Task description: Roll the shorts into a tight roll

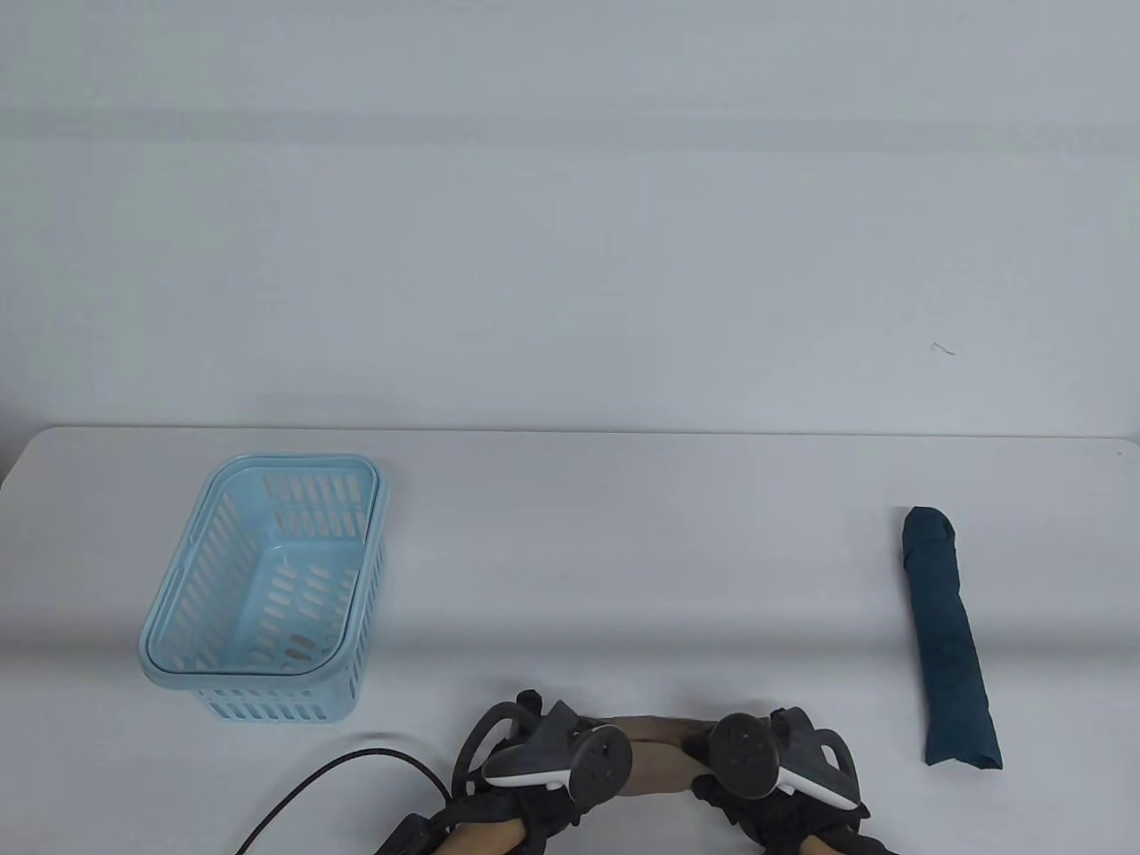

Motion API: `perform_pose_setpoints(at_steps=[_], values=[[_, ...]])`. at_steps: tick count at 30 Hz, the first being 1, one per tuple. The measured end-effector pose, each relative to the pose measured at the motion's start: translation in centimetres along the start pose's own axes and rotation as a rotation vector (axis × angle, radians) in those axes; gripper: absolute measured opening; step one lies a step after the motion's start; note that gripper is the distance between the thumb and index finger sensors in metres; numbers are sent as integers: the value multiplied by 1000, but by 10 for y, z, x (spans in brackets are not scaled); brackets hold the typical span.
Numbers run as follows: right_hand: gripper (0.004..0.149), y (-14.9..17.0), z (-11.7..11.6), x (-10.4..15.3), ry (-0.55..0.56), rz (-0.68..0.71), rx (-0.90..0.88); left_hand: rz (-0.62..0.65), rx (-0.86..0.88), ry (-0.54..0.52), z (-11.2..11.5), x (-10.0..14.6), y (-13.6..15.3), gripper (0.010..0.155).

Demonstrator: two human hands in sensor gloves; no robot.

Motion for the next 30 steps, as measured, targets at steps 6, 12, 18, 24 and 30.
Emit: perform_pose_setpoints(at_steps=[6,12,18,24,30], values=[[52,7,-5,-3,-94,11,-163,0,153,99,3,1,5,59],[51,12,-1,-4,-10,-43,-144,-51,127,133,1,-3,9,59],[59,11,0,-8,88,-108,43,-189,-51,-25,-14,-18,21,58],[57,8,-5,-12,91,-112,78,-255,-135,-36,-5,-35,25,58],[59,5,8,-1,153,-48,61,-244,-67,-105,-23,-12,37,63]])
Point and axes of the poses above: the tracker on the back of each hand, its own y axis roughly to the little-finger side, its own x axis roughly from the fingertips to the wrist, z = x × y, the point moved 5 cm from there along -x, roughly from the wrist to the fingertips
